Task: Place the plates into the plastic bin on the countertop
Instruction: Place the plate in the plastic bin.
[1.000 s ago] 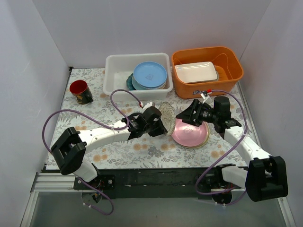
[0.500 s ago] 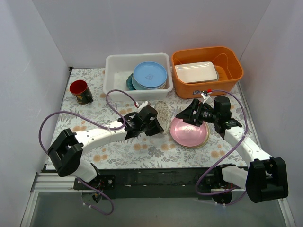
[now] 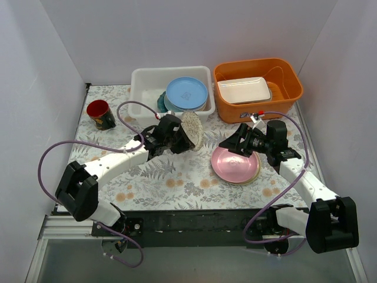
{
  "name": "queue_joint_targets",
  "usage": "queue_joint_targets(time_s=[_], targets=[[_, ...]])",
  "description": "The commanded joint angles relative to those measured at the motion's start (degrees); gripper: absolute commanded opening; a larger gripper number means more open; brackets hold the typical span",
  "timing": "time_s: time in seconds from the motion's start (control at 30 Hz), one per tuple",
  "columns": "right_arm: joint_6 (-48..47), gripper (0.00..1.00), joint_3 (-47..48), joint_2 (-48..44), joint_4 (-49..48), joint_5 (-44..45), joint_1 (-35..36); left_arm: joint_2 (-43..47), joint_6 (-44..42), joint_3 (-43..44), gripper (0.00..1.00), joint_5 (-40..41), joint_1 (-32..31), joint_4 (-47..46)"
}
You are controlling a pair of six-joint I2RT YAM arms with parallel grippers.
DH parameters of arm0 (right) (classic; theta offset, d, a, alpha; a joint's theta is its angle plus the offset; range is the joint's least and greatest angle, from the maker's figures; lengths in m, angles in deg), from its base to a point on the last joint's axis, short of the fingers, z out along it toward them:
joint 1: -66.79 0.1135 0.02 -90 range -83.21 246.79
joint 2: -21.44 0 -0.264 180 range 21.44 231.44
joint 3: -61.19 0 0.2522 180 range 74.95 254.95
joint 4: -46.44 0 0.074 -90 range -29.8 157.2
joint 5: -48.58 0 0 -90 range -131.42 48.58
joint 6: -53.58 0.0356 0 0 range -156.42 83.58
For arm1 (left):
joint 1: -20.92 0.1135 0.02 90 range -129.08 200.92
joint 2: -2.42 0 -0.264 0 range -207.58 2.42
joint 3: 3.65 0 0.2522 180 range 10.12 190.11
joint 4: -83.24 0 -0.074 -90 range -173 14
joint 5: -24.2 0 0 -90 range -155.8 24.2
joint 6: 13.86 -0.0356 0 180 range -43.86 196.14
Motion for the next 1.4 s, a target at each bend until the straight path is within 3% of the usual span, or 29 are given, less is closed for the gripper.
queue_joint_targets(time_s=[0.0,0.33,0.47,0.93,1.37], targets=[[-1.72,0.98,-0.26,0.13,-1.15,0.13,0.23,1.27,-5.52,7.54,0.0,-3.76,4.78,-1.38],[-2.43,0.98,-0.79,3.73,-2.64,-0.05,0.31,-10.94,-11.24,23.53,0.0,-13.5,15.16,0.73],[-2.78,0.98,-0.53,4.61,-2.73,-0.05,0.23,-19.55,-12.39,36.07,0.0,-17.11,18.14,4.59],[-2.34,0.98,-2.55,7.25,-5.28,-0.05,0.22,-44.96,-11.87,69.14,0.0,-23.8,21.93,13.92],[-2.52,0.98,-2.46,7.6,-4.93,-0.14,0.23,-47.69,-10.63,66.53,0.0,-24.41,23.69,13.92]])
